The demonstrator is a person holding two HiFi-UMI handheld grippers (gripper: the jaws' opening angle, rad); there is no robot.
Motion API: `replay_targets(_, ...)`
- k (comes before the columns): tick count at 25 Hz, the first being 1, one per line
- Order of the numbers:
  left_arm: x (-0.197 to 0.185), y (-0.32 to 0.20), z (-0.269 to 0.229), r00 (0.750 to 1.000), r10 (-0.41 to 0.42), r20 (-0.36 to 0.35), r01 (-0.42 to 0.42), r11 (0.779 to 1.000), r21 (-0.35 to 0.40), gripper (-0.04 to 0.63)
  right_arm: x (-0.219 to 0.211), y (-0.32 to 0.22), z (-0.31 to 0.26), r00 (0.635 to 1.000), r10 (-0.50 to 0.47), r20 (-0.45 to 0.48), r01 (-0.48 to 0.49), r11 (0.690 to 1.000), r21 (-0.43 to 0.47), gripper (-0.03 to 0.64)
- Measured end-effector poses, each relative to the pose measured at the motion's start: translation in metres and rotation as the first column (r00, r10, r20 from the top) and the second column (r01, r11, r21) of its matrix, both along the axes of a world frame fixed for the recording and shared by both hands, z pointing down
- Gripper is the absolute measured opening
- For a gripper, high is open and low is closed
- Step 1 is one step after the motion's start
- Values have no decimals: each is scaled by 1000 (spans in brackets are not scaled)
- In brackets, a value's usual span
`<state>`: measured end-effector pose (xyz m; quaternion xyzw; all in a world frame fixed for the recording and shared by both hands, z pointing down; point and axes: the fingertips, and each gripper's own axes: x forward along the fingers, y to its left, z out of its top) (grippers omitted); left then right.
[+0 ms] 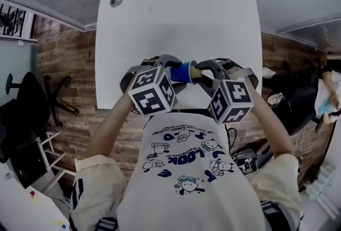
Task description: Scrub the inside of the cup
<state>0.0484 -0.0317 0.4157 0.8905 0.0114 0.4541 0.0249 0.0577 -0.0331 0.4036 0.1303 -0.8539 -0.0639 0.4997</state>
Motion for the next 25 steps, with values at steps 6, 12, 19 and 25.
replay_targets(6,1,22,-5,999,42,-32,-47,986,-161,284,0,19,-5,994,-107,-16,107,994,12,71)
replay_targets(12,1,39,-9,995,82,-63,-97,947,-305,282,0,34,-7,982,-188,-9,189,982,25,71)
replay_targets(19,1,46,-11,993,83,-85,-110,908,-404,282,-1,38,-11,966,-253,-56,258,961,105,71)
replay_targets(25,0,56,-12,989,113,-95,-145,875,-462,282,-5,46,-14,938,-332,-100,345,923,173,71)
